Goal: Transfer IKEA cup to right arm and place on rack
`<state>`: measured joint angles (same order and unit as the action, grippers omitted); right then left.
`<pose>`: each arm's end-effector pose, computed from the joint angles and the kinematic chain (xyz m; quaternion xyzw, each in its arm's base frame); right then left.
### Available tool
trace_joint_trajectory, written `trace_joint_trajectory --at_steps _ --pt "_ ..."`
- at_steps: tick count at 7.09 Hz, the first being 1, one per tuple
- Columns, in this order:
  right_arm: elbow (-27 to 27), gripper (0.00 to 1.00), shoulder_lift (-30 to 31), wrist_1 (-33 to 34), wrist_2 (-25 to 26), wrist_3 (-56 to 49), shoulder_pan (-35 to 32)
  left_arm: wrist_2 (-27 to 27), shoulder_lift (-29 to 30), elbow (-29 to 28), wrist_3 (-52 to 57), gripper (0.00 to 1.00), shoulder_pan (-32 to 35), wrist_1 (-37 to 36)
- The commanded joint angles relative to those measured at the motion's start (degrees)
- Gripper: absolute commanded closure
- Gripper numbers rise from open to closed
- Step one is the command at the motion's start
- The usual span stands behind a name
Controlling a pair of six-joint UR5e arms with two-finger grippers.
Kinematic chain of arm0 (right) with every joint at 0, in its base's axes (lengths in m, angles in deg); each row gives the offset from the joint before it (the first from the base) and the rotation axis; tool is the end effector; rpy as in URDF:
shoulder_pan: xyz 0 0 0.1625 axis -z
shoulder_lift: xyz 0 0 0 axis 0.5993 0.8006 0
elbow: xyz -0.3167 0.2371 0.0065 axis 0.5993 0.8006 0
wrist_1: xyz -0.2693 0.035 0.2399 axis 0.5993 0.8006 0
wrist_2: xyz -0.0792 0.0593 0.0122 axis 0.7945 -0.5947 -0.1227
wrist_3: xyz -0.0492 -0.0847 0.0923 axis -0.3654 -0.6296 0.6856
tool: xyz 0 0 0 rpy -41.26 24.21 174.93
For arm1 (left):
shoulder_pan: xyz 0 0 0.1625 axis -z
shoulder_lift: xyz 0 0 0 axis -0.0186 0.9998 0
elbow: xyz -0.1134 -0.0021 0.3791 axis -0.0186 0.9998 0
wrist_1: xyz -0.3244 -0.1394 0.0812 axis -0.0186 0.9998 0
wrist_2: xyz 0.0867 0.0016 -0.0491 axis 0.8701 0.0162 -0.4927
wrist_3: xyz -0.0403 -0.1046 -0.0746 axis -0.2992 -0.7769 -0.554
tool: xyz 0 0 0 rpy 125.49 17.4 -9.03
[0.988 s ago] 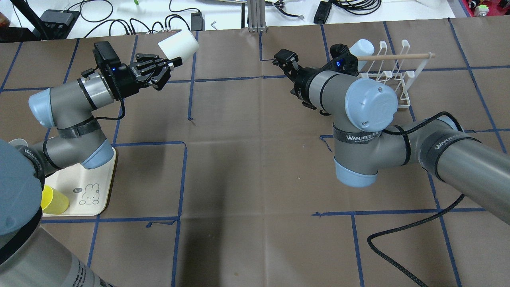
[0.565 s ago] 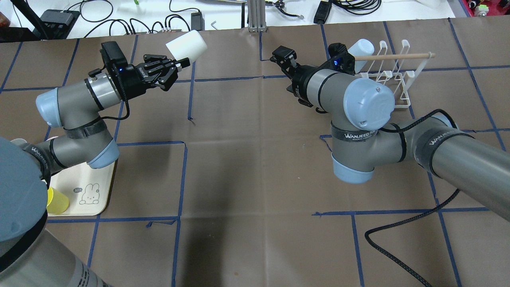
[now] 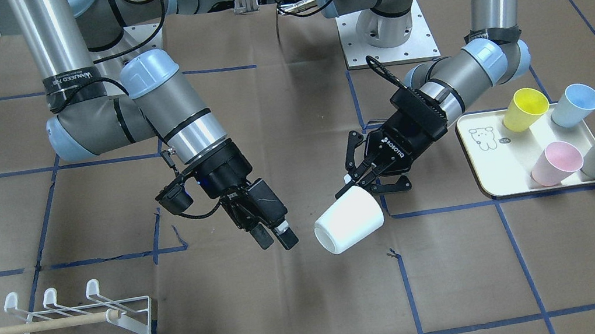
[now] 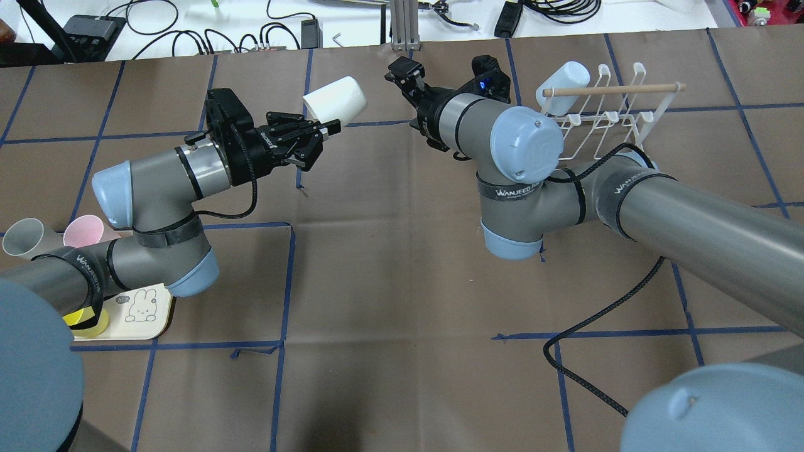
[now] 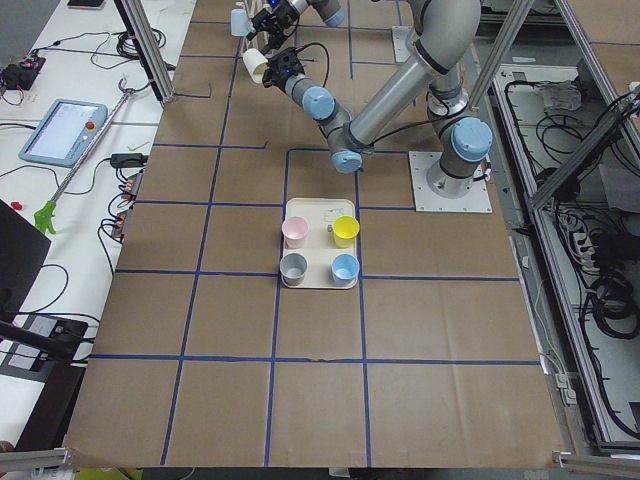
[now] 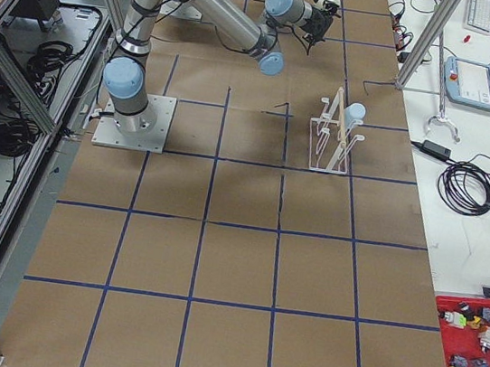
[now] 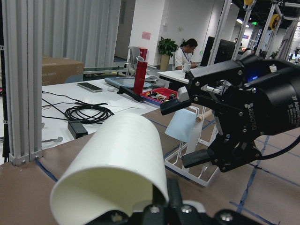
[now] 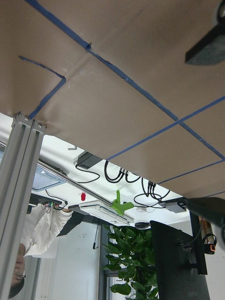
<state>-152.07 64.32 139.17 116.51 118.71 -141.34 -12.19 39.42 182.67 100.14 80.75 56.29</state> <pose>0.3121 -0.5145 0.3126 0.3557 0.7895 -0.2597 0.4275 -0.1680 -0.4893 0.2886 -0.3269 -0.7309 0.5003 0.3296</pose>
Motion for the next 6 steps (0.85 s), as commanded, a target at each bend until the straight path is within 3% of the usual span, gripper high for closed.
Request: trace_joint_trajectory --at_steps 1,6 --pt "1.2 0.00 0.4 0.1 0.0 0.2 -1.8 2.4 -0.2 -0.2 -0.1 0.96 1.4 0.1" --pt "1.4 0.00 -0.5 -0.1 0.2 5.7 -2.4 2.4 0.4 -0.3 -0.1 0.96 1.4 -0.1"
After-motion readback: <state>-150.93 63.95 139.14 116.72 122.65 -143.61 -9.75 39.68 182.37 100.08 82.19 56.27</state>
